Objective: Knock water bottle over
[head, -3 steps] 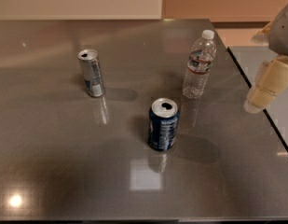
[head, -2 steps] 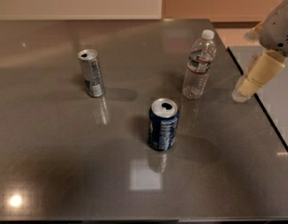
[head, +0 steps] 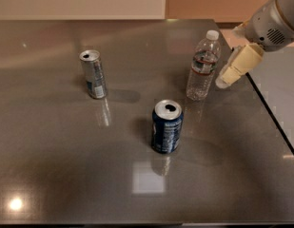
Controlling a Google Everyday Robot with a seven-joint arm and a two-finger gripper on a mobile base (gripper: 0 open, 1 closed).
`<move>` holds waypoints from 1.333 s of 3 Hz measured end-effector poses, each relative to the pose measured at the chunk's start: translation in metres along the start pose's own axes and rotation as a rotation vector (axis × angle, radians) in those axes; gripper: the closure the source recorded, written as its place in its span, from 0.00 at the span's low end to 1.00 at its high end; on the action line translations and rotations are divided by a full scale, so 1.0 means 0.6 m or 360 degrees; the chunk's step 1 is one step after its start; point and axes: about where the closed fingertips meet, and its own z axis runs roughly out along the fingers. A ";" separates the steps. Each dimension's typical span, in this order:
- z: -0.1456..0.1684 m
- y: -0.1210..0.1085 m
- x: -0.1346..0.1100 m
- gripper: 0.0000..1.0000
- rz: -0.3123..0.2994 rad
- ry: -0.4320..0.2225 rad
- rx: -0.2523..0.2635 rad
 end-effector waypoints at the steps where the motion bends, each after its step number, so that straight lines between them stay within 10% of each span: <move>1: 0.030 -0.029 -0.018 0.00 0.0031 -0.0091 -0.0014; 2: 0.049 -0.041 -0.031 0.00 0.0059 -0.0151 -0.0036; 4: 0.065 -0.044 -0.044 0.41 0.0093 -0.0282 -0.0075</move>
Offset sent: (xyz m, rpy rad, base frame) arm 0.0526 0.0241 -0.0115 0.1583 -0.0059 -0.0080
